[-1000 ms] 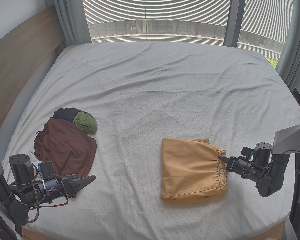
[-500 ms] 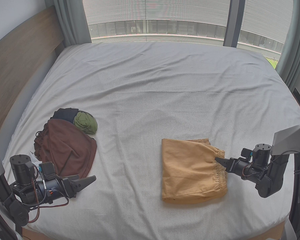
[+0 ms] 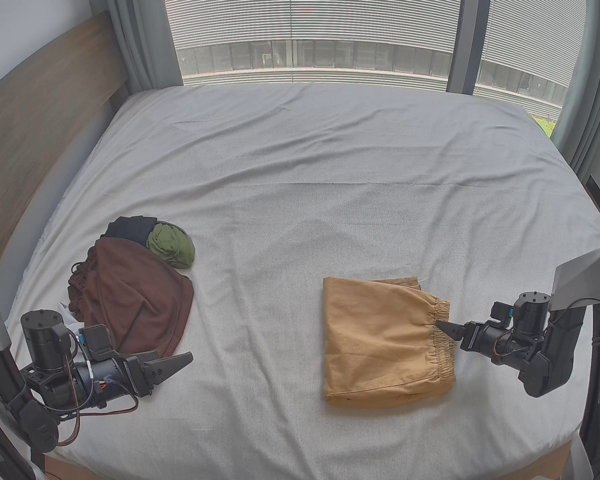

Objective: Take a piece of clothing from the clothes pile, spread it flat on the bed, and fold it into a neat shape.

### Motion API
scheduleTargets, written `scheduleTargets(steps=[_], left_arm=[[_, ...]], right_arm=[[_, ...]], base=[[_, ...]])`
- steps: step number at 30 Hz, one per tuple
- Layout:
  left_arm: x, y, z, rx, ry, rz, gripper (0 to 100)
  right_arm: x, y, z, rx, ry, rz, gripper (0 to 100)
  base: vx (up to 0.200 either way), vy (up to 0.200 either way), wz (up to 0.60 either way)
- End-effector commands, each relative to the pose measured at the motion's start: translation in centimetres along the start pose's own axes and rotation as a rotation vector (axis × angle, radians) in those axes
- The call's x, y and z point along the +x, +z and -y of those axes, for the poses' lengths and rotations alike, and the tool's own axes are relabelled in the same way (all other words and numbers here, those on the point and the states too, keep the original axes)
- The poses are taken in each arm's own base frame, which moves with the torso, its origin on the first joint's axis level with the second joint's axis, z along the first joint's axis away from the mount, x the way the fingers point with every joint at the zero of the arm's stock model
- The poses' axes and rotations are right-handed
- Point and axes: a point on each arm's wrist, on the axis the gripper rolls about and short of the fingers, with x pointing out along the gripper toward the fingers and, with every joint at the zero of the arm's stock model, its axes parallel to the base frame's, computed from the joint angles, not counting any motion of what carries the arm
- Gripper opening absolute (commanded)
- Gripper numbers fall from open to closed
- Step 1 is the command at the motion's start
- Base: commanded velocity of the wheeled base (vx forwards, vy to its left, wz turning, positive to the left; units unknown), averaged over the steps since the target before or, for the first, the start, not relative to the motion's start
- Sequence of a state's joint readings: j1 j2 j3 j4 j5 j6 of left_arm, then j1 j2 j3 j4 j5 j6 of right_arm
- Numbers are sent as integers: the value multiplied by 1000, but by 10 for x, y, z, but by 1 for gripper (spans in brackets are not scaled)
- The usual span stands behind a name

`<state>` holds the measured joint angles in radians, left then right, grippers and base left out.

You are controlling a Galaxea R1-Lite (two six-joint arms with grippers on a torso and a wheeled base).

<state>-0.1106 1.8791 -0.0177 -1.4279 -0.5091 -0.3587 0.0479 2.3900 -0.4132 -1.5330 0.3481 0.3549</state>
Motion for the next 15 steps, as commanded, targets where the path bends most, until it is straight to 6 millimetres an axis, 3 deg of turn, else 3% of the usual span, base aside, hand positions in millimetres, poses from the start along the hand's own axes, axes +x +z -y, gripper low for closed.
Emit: scheduleTargets(steps=[1, 8, 15], left_arm=[[-2, -4, 0, -11, 7, -18, 100], [-1, -6, -2, -17, 11, -28, 100], [-1, -6, -2, -18, 12, -27, 100]], right_arm=[[-1, -22, 7, 30, -25, -83, 100], [0, -45, 3, 42, -24, -176, 100], [-1, -55, -4, 48, 6, -225, 100]], base=[[0, 0, 0], [0, 0, 0], [0, 0, 0]])
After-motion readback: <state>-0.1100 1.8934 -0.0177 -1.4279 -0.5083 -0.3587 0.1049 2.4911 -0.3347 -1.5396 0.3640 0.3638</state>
